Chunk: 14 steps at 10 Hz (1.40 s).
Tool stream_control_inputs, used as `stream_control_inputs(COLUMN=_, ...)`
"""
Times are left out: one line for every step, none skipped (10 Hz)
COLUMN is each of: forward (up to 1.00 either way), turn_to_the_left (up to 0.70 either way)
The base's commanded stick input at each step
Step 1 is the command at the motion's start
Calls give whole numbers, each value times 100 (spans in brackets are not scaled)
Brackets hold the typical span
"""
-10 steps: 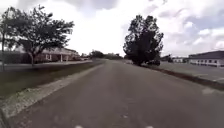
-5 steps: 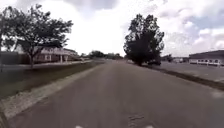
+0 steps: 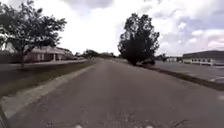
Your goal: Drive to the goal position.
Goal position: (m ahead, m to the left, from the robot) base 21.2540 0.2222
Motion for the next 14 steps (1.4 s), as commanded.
stream_control_inputs(forward=70, turn_to_the_left=0)
stream_control_inputs(forward=70, turn_to_the_left=0)
stream_control_inputs(forward=70, turn_to_the_left=0)
stream_control_inputs(forward=70, turn_to_the_left=0)
stream_control_inputs(forward=70, turn_to_the_left=0)
stream_control_inputs(forward=70, turn_to_the_left=0)
stream_control_inputs(forward=70, turn_to_the_left=0)
stream_control_inputs(forward=70, turn_to_the_left=0)
stream_control_inputs(forward=70, turn_to_the_left=0)
stream_control_inputs(forward=70, turn_to_the_left=0)
stream_control_inputs(forward=70, turn_to_the_left=0)
stream_control_inputs(forward=70, turn_to_the_left=0)
stream_control_inputs(forward=70, turn_to_the_left=0)
stream_control_inputs(forward=70, turn_to_the_left=10)
